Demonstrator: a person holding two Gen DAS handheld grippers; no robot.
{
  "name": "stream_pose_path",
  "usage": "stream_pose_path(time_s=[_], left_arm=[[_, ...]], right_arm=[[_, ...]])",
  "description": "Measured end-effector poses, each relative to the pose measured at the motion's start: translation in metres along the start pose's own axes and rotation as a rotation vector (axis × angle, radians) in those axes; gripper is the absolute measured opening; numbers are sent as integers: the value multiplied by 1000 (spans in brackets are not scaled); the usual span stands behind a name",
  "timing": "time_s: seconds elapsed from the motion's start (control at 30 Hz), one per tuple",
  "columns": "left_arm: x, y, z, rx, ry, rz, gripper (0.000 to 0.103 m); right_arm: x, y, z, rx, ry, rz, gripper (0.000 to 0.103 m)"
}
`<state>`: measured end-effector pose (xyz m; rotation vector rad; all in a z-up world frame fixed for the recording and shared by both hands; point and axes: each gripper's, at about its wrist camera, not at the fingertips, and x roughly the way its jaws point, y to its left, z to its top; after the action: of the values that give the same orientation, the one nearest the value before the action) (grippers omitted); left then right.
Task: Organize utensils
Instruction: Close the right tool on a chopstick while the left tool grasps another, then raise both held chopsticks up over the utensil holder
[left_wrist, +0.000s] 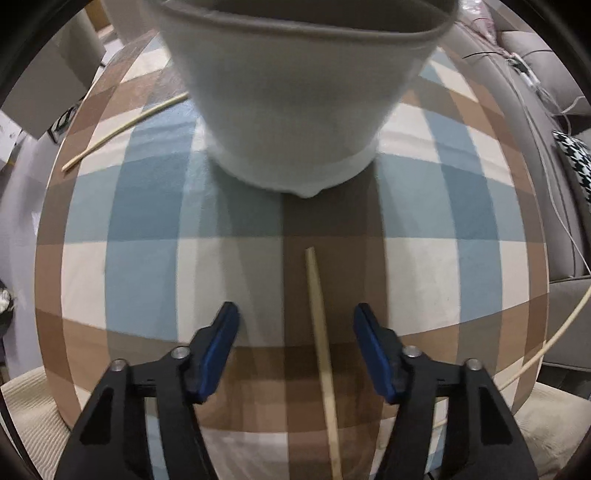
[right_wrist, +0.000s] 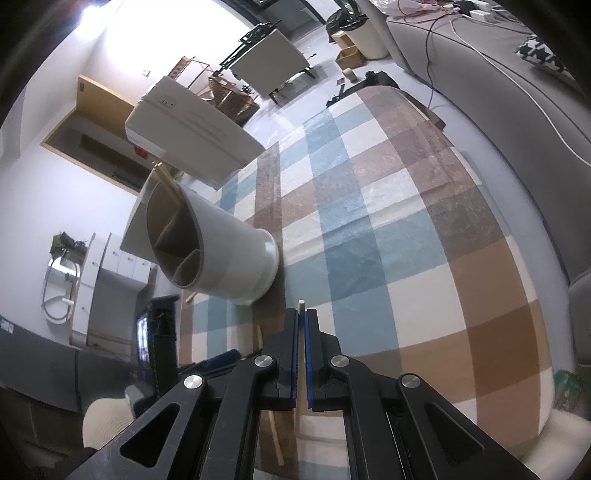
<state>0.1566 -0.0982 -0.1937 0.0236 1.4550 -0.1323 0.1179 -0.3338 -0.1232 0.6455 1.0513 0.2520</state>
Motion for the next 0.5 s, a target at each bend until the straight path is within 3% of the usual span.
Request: stream_pose_path(time_s=[0.1, 0.23, 0.37, 0.5], left_arm=[[1, -10, -1, 41, -18, 53, 42], [-3, -20, -4, 94, -35, 31, 3], [-5, -21, -11, 110, -52, -1, 2], [-29, -9, -26, 68, -133, -30, 1]], right_arm=[[1, 1, 0, 1, 0, 4, 3], [1, 3, 1, -5, -4, 0, 3], [1, 8, 0, -30, -10, -15, 3], [-3, 20, -2, -86, -25, -28, 2]])
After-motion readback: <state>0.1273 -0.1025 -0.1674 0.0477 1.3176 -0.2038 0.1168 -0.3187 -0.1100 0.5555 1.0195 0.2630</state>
